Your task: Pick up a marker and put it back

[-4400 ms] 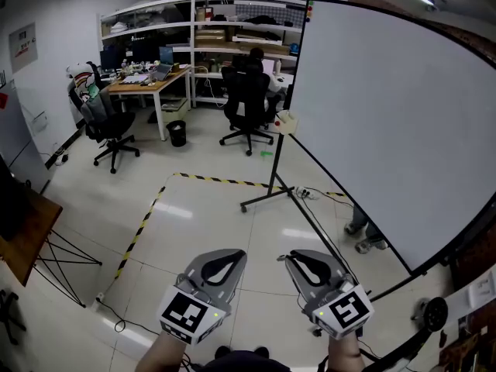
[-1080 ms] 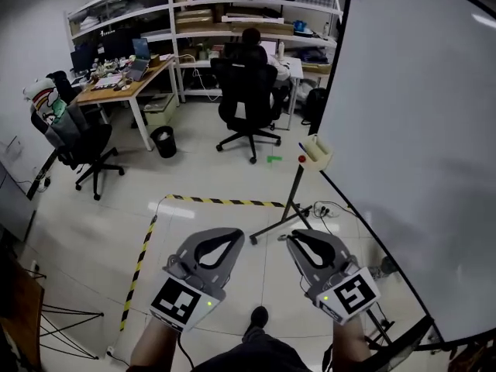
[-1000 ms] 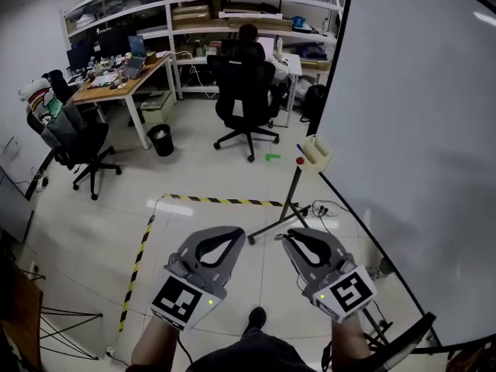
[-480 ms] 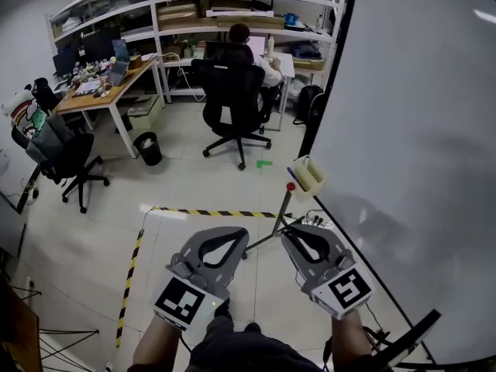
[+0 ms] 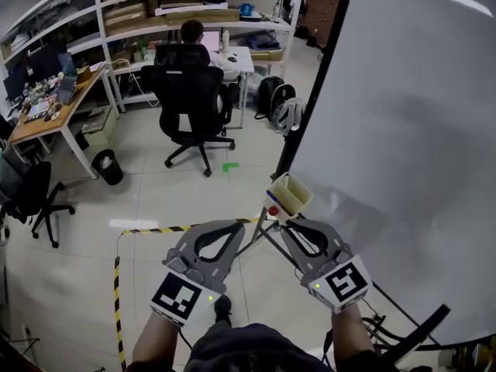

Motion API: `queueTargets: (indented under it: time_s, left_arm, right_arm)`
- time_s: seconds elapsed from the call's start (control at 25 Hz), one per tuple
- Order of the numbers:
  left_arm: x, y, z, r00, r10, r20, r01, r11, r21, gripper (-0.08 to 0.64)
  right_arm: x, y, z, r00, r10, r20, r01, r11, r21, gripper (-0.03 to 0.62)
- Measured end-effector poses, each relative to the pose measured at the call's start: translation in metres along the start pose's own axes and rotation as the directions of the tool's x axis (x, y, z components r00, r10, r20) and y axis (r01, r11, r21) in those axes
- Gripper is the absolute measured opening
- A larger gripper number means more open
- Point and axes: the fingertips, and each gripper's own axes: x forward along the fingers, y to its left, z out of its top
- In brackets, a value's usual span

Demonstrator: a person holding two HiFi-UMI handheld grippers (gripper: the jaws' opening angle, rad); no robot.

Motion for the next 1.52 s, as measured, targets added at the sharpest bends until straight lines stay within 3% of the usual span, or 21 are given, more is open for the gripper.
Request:
queueTargets:
  time_s: [0.16, 0.32, 0.56, 0.88, 1.08, 1.44, 1.52]
  left_arm:
    - [0.027, 0.041, -0.008, 0.997, -0.077, 0.018, 0.078, 0.997, -0.022, 0.006]
    - [0.056, 0.069, -0.029, 0.99, -0.14, 0.013, 0.141, 0.988, -0.064, 0.006]
    - [0.106, 0.069, -0.046, 0.968, -0.25, -0.013, 0.247, 0.963, -0.105, 0.006]
    - [0.156, 0.064, -0.079, 0.948, -0.31, -0.065, 0.3, 0.945, -0.133, 0.006]
    - [0.17, 0.06, -0.1, 0.941, -0.326, -0.094, 0.308, 0.937, -0.166, 0.006]
    - [0.155, 0.064, -0.152, 0.93, -0.33, -0.159, 0.302, 0.936, -0.181, 0.006]
    - [0.154, 0.065, -0.147, 0.937, -0.323, -0.133, 0.298, 0.938, -0.178, 0.006]
  right_arm:
    - [0.023, -0.041, -0.021, 0.988, -0.13, -0.081, 0.134, 0.99, 0.042, 0.04]
    - [0.031, -0.077, -0.056, 0.949, -0.273, -0.157, 0.289, 0.954, 0.083, 0.04]
    - [0.035, -0.107, -0.099, 0.901, -0.38, -0.21, 0.41, 0.903, 0.127, 0.04]
    - [0.053, -0.117, -0.152, 0.902, -0.337, -0.271, 0.397, 0.893, 0.211, 0.04]
    - [0.06, -0.113, -0.174, 0.898, -0.308, -0.313, 0.382, 0.899, 0.212, 0.04]
    - [0.07, -0.105, -0.187, 0.894, -0.309, -0.324, 0.389, 0.895, 0.22, 0.042]
    - [0.069, -0.105, -0.187, 0.889, -0.315, -0.333, 0.397, 0.892, 0.215, 0.043]
